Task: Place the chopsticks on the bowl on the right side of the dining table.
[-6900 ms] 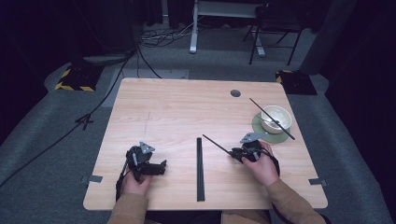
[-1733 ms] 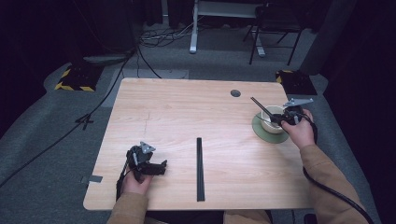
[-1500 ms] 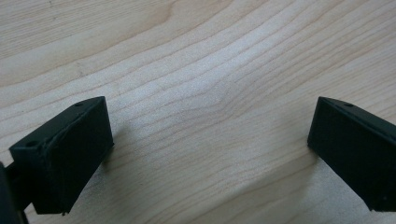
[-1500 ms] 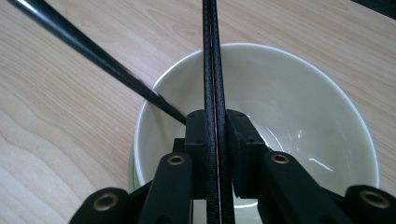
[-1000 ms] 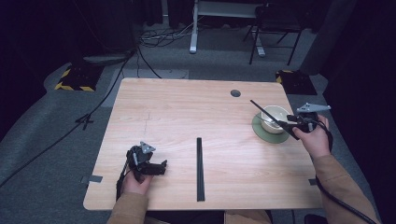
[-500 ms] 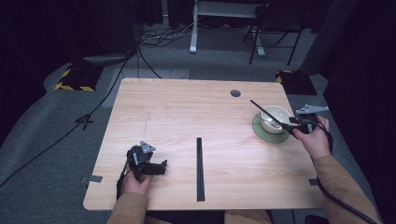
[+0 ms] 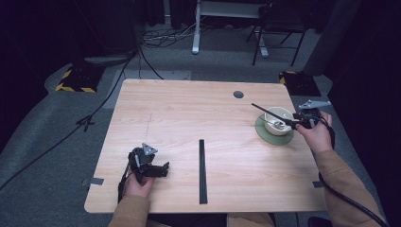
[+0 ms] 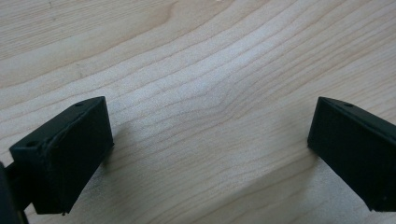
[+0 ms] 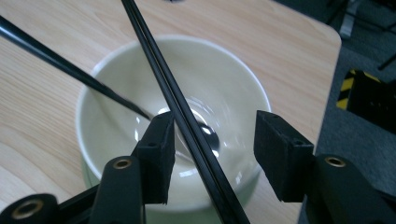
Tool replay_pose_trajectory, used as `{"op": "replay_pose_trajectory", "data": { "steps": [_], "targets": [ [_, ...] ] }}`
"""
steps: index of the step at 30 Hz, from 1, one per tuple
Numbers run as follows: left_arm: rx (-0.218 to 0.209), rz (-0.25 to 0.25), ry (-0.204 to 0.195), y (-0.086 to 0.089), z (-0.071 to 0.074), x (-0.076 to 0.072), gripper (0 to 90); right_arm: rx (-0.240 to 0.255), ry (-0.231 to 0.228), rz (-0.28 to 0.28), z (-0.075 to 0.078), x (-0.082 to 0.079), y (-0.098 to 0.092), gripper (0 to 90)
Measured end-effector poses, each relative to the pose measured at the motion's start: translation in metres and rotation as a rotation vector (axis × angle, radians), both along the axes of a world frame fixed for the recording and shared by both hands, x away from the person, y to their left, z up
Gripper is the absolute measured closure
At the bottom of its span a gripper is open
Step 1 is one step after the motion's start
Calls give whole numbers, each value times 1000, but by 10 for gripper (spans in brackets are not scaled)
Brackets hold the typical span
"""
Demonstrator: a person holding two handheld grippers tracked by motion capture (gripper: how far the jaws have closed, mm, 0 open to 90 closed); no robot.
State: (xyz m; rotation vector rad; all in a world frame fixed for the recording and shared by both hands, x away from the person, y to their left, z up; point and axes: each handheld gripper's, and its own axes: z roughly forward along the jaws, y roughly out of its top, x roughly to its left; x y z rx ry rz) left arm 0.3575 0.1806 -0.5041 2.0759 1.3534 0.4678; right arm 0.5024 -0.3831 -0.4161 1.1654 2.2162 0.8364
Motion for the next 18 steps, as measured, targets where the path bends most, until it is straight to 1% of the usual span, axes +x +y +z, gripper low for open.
{"op": "replay_pose_trajectory", "data": {
  "steps": [1,2,3,4,5,6,7,10,12,13,16,17,18],
  "targets": [
    [1,2,-2,0,0,0,4,9,-19,6,4,3,7,490],
    [1,2,-2,0,0,0,4,9,-19,6,4,3,7,490],
    [6,2,0,0,0,-1,5,13,-32,1,7,7,14,490],
    [6,2,0,0,0,-1,5,13,-32,1,7,7,14,490],
    [8,2,1,0,0,-1,5,8,-34,-7,8,11,16,490],
    [10,3,1,0,0,-1,5,3,-33,-27,7,20,21,489],
    [11,3,0,0,0,-1,5,4,-32,-38,5,24,22,487],
    [12,1,-1,0,0,-2,4,9,-33,-84,1,35,26,471],
    [11,0,0,0,0,-2,4,3,-35,-88,-1,38,25,465],
    [11,0,0,0,0,-2,5,2,-38,-104,-4,43,26,465],
    [11,0,1,0,0,-2,4,8,-37,-116,-6,45,24,457],
    [11,0,0,0,0,-2,4,20,-19,-119,-8,46,24,453],
    [11,0,0,0,0,-2,4,20,-19,-119,-8,46,24,453]
  ]
}}
